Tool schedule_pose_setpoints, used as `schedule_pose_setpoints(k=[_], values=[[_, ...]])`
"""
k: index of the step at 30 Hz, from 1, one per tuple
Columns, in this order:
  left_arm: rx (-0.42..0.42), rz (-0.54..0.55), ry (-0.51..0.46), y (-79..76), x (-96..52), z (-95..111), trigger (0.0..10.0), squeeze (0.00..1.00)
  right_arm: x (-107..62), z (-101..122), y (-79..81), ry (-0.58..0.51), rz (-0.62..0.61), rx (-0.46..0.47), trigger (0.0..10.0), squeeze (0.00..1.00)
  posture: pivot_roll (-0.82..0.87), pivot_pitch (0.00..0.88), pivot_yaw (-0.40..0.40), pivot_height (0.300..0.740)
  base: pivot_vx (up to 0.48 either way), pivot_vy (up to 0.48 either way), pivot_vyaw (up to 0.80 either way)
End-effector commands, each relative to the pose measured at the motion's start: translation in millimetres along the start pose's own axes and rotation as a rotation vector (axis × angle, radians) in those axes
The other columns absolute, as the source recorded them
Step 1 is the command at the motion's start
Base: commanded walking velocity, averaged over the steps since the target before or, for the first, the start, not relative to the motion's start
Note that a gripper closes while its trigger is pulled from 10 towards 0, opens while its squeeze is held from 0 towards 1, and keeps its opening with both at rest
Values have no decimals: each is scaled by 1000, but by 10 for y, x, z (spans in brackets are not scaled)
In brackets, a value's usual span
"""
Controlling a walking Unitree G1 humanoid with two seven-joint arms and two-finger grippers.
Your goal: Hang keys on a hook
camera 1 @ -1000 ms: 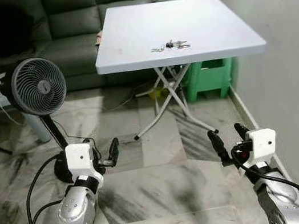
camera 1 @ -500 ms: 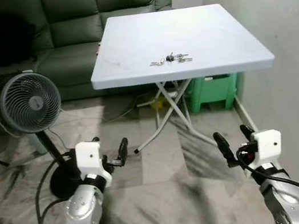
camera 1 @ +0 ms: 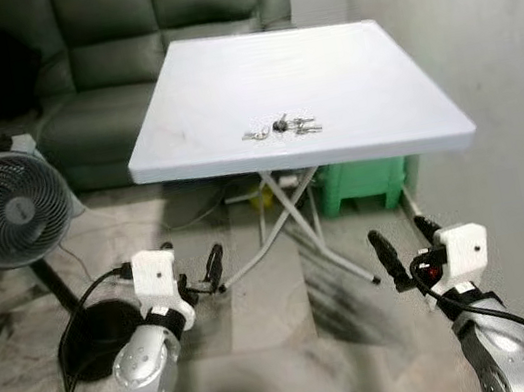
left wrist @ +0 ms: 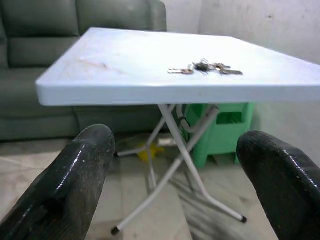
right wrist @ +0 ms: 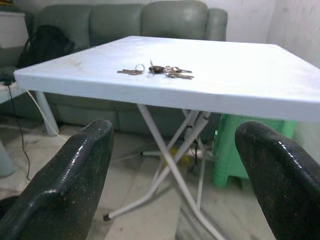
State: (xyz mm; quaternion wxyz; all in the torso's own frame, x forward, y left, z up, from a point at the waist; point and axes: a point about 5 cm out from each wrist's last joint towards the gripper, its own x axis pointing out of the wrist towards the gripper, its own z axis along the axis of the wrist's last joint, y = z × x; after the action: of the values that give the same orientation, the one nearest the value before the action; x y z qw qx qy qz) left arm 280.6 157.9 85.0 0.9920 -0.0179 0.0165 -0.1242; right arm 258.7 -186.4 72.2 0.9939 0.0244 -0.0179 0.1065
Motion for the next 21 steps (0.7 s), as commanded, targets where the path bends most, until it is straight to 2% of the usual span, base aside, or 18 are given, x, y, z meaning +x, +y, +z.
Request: schedule_pose_setpoints(k=[1,7,12,14,21], values=[[18,21,-1,75,-26,23,10000,0,33,10,84,-5,27,10,10000,0,19,0,-10,740,379,0,0],[16,22,1,69,-31,17,10000,0,34,4,102,4,49,-16,10000,0,20,0,-11,740,381,0,0],[14,23,4,68,-37,12,10000,0,31,1,108,6,49,-7,10000,0,21,0,-12,740,380,0,675],[12,24,5,70,-40,8,10000,0,31,-5,110,4,41,18,10000,0,22,0,-12,740,377,0,0],[14,27,7,76,-43,9,10000,0,25,-1,98,4,40,16,10000,0,24,0,-12,740,378,0,0]])
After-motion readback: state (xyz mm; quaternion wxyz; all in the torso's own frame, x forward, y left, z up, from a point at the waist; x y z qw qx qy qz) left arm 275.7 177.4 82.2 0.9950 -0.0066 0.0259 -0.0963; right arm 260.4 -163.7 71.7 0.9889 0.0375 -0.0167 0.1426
